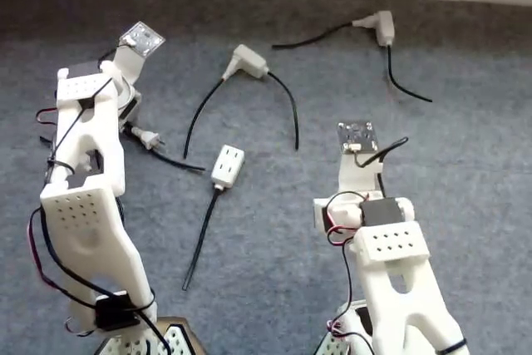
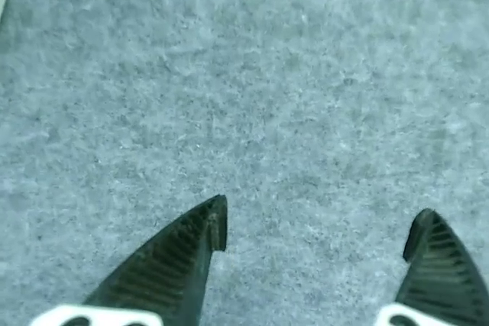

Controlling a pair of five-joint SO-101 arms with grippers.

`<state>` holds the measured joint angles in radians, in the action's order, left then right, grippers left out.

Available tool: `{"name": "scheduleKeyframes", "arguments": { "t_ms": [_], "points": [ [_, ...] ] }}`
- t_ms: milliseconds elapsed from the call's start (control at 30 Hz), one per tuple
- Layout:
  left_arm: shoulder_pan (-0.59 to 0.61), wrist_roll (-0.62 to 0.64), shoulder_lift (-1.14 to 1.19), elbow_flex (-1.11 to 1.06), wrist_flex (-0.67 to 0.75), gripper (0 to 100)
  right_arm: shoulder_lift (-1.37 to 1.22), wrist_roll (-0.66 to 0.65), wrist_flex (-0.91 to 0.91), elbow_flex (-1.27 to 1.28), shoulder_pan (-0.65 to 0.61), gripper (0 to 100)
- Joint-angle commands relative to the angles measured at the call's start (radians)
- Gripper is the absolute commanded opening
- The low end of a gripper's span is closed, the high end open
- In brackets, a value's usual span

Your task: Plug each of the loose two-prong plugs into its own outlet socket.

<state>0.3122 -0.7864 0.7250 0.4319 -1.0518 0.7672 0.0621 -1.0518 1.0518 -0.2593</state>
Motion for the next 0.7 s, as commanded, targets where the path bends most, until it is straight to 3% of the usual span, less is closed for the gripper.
{"name": "scheduleKeyframes", "arguments": {
  "t_ms": [0, 133, 233, 500, 667],
  "points": [
    [-0.058, 0.000, -0.016, 0.035, 0.009, 12, -0.038, 0.011, 0.036, -0.004, -0.007, 35.7],
    [-0.076, 0.000, -0.024, 0.050, -0.021, 9, -0.062, 0.014, 0.038, -0.005, -0.008, 35.7],
    [-0.093, 0.000, -0.050, 0.147, -0.104, 0, -0.062, 0.014, 0.038, -0.005, -0.012, 35.7],
    [-0.107, 0.000, -0.137, 0.430, -0.387, 0, -0.064, 0.014, 0.047, -0.005, -0.012, 35.7],
    [-0.166, 0.000, -0.219, 0.564, -0.640, 0, -0.065, 0.014, 0.122, 0.007, -0.007, 35.7]
  ]
}}
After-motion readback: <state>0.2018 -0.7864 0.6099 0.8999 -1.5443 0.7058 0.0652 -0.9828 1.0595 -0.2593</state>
